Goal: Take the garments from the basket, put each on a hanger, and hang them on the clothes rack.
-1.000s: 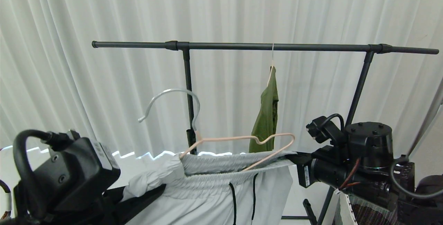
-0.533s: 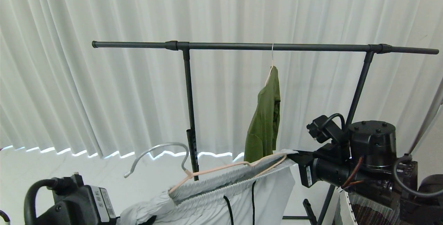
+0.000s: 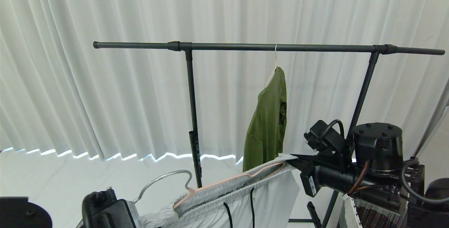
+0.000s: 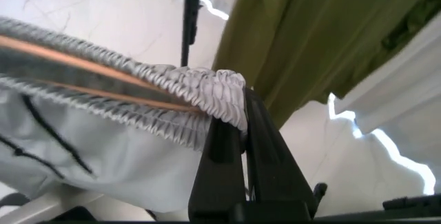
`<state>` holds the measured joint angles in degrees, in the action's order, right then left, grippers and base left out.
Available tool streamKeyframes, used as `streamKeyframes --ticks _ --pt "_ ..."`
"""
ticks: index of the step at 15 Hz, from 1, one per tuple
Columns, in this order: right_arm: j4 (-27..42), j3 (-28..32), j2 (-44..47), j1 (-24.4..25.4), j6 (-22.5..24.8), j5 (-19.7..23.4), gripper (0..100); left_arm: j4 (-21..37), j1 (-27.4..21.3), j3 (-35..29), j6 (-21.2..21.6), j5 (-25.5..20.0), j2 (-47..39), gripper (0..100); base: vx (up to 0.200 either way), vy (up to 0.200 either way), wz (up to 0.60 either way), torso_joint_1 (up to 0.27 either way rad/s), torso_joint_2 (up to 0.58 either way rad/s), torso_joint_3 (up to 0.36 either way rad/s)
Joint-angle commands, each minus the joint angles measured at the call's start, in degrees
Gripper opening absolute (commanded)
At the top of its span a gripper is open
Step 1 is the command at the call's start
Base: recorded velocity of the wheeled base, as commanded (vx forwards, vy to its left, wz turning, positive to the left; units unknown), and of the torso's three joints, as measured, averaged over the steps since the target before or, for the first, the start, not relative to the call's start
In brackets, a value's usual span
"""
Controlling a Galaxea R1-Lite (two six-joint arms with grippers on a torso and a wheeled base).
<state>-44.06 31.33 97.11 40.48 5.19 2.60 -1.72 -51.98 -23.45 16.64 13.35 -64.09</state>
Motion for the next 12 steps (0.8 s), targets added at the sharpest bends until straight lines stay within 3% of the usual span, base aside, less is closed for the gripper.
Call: streamKeyframes --ticks 1,4,8,12 --pt "0.0 0.0 -0.8 2.7 0.5 0.1 0 0.0 -0.1 -0.5 0.0 0.1 -4.2 0 0.0 0.0 0.0 0.0 0.0 0.0" --pt "0.0 0.0 -1.7 7.2 1.8 -0.1 0 0.0 -0.1 -1.1 0.0 2.2 -7.9 0 0.0 0.0 0.0 0.0 0.0 0.0" --pt "0.0 0.0 -1.8 7.7 6.1 0.0 0 0.0 0.0 -1.3 0.0 2.6 -9.7 0 0.0 0.0 0.0 0.0 0.0 0.0" --pt "2.3 0.8 -3.2 12.7 7.2 -0.4 0 -0.4 0.3 -4.8 -3.1 7.5 -13.4 0 0.0 0.0 0.0 0.0 0.0 0.0"
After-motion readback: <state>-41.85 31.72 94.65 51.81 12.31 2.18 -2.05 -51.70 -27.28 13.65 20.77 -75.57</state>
